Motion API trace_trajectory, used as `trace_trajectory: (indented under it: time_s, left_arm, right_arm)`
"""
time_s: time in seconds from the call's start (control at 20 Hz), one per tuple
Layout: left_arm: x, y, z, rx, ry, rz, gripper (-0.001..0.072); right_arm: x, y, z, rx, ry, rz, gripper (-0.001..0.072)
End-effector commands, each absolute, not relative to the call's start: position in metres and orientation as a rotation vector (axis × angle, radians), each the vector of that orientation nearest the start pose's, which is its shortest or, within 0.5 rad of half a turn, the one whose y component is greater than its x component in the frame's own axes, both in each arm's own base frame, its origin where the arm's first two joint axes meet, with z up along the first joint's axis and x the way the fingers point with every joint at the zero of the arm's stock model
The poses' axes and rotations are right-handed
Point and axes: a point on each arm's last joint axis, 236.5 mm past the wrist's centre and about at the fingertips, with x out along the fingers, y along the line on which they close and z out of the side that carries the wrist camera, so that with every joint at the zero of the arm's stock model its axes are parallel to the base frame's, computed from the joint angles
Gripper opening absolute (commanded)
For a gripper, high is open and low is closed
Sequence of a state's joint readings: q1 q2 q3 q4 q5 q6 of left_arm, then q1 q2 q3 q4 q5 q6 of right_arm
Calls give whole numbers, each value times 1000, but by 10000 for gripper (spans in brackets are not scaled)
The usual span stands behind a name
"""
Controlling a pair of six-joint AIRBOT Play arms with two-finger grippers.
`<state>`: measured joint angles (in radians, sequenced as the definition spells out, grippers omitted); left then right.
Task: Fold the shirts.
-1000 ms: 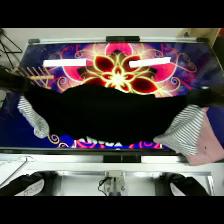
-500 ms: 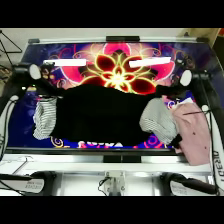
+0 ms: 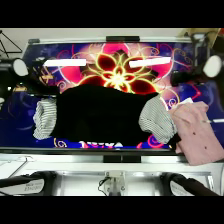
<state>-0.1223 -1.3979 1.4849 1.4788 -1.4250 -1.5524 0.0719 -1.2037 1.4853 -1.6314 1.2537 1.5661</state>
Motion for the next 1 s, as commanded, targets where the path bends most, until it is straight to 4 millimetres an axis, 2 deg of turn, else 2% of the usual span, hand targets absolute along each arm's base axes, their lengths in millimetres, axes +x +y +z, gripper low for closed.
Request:
trace_trajectory:
  time_s: [0.0, 0.1, 0.25, 0.35, 0.4, 0.55, 0.65, 0.8, 0.85, 0.95]
  left_arm:
    - [369, -120, 68, -73, 1345, -332, 667]
    - [345, -138, 25, -71, 1432, -336, 667]
    - [305, -174, -36, -130, 1516, -389, 667]
    - [298, -193, -56, -187, 1498, -405, 667]
    - [298, -196, -65, -205, 1486, -388, 667]
    - [305, -197, -79, -217, 1459, -364, 661]
    - [312, -197, -86, -224, 1442, -352, 498]
    - [312, -196, -101, -223, 1468, -337, 497]
    - [311, -196, -105, -221, 1479, -333, 421]
    - [311, -195, -107, -205, 1481, -345, 147]
  right_arm:
    - [378, 76, 176, 27, 995, 255, 661]
    - [357, 105, 143, -40, 1101, 325, 661]
    - [320, 158, 69, -125, 1229, 451, 661]
    - [306, 173, 27, -102, 1310, 450, 661]
    - [302, 179, 12, -88, 1351, 459, 662]
    - [303, 200, -21, -88, 1413, 505, 661]
    - [306, 213, -39, -113, 1414, 527, 662]
    - [308, 227, -57, -143, 1409, 547, 661]
    - [310, 228, -60, -155, 1404, 548, 661]
    - [314, 228, -61, -168, 1390, 551, 661]
